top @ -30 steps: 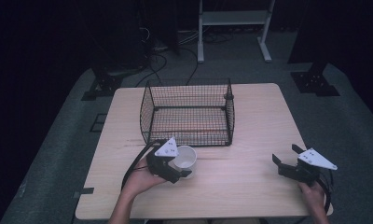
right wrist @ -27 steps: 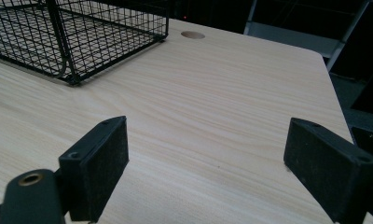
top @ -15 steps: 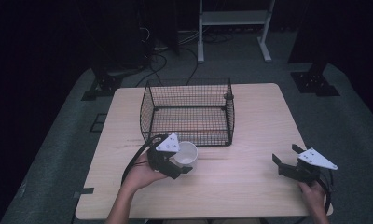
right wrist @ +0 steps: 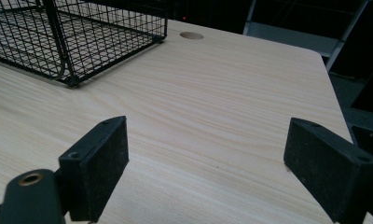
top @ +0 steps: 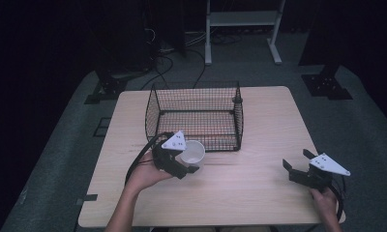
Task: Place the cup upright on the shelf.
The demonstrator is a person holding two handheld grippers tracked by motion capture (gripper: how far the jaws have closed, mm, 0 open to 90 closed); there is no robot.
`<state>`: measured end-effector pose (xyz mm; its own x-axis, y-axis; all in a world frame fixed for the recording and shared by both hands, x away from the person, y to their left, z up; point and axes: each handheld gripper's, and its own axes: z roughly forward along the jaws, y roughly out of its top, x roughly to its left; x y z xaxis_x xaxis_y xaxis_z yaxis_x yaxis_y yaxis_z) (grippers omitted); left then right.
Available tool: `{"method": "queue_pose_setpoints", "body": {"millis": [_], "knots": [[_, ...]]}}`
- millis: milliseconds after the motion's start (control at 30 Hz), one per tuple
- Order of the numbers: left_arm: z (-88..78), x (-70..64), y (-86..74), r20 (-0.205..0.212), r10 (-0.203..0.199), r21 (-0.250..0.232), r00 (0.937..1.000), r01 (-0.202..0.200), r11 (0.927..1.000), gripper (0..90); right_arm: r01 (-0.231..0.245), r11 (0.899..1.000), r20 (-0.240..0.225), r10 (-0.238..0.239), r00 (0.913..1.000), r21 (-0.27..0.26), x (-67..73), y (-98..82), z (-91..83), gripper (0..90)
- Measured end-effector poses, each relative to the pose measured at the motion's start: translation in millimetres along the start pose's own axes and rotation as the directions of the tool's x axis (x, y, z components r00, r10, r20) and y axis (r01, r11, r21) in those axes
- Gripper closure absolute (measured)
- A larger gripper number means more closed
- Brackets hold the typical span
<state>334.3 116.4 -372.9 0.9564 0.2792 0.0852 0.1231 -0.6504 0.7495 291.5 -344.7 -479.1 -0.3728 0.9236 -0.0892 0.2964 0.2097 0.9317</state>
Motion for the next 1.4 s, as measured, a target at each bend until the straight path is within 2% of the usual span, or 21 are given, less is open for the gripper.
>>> {"method": "queue_pose_setpoints", "body": {"millis": [167,467,1000,1400], "knots": [[-3.1,6.3,5.3,0.003,-0.005,-0.009,1.0,0.005,0.9999,21.1,-0.001,1.0,-0.004,0.001,1.0,-0.002,0.0,0.0,-0.1,13.1],[-6.7,14.1,18.1,0.004,0.017,0.001,0.9998,-0.017,0.9999,21.1,-0.003,1.0,-0.003,0.003,1.0,-0.003,0.0,-0.1,-0.3,13.1],[-14.4,26.6,31.4,0.018,0.019,0.015,0.9997,-0.02,0.9997,21.1,-0.008,1.0,-0.002,0.008,1.0,-0.004,-0.3,0.0,-0.2,13.1],[-16.9,42.8,48.4,0.034,0.023,0.028,0.9992,-0.024,0.9993,21.1,-0.014,1.0,-0.004,0.014,0.9999,-0.009,-1.3,-0.2,-0.4,13.1]]}}
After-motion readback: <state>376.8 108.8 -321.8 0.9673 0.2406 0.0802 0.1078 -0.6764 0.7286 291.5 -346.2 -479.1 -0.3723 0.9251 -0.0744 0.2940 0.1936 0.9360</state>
